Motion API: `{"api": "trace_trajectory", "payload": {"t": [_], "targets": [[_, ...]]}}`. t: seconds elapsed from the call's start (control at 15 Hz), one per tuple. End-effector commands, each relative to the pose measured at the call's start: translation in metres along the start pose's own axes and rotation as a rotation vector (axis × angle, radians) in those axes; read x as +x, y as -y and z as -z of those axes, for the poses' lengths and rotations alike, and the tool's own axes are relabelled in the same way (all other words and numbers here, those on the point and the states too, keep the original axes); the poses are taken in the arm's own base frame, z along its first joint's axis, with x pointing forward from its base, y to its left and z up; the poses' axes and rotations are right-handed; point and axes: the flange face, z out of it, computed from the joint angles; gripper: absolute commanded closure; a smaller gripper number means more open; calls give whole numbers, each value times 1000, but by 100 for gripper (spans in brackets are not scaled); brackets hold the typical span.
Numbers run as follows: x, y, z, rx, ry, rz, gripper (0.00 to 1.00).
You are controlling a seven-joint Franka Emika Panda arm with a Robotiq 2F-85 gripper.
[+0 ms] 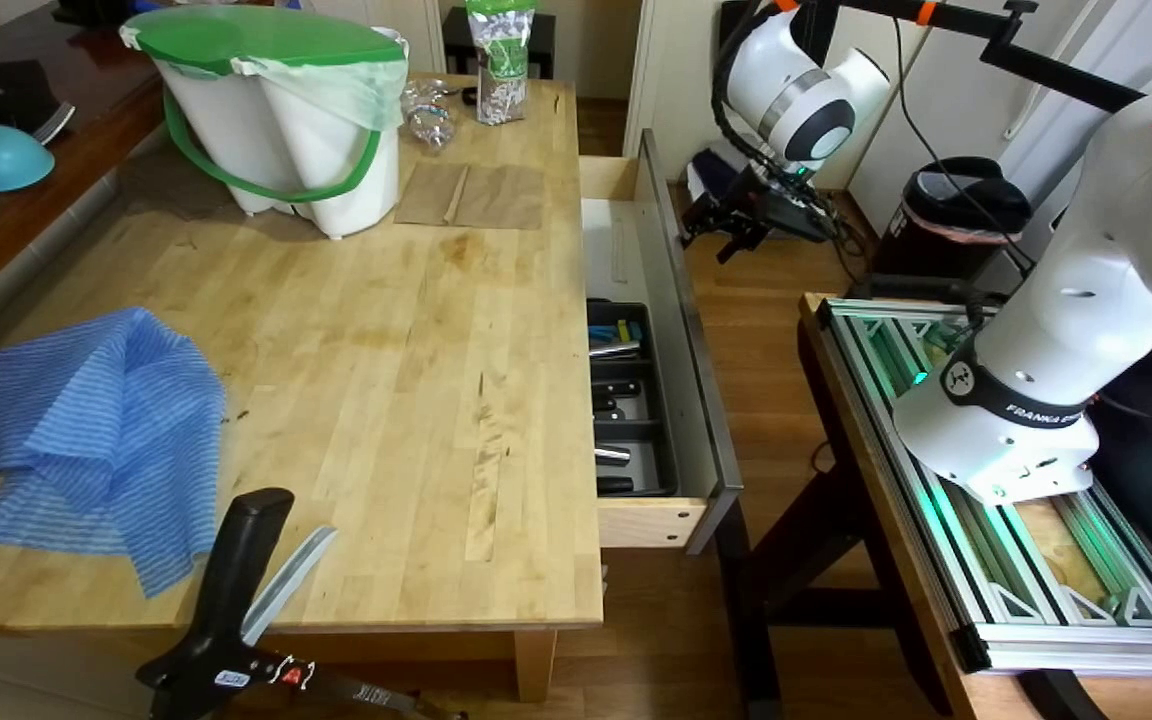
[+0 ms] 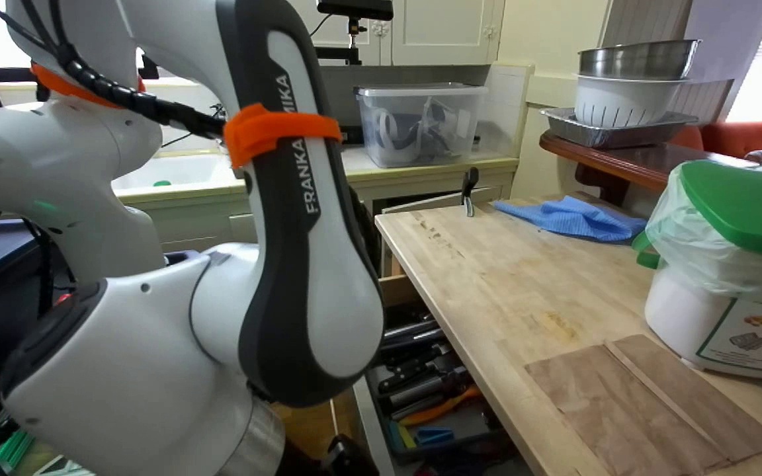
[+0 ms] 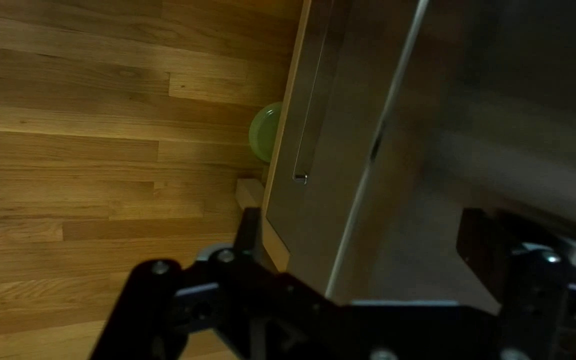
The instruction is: Open the drawer
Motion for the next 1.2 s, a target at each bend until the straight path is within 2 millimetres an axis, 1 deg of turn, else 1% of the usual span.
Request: {"api": "trace_trajectory", "payload": {"t": [0.0,0.13,0.33,0.53,0.6,0.73,0.87,1.13], "targets": [[-10,22,34,52,13,-8,0],[-12,36,42,102,47,15,0],[-13,65,45,152,70,89,0],[-16,92,42,178,85,139,0],[-17,98,37,159,97,150,0],[-16,105,29,117,111,169,0],[-14,106,23,62,124,174,0],[-10,99,15,-48,130,175,0]]}}
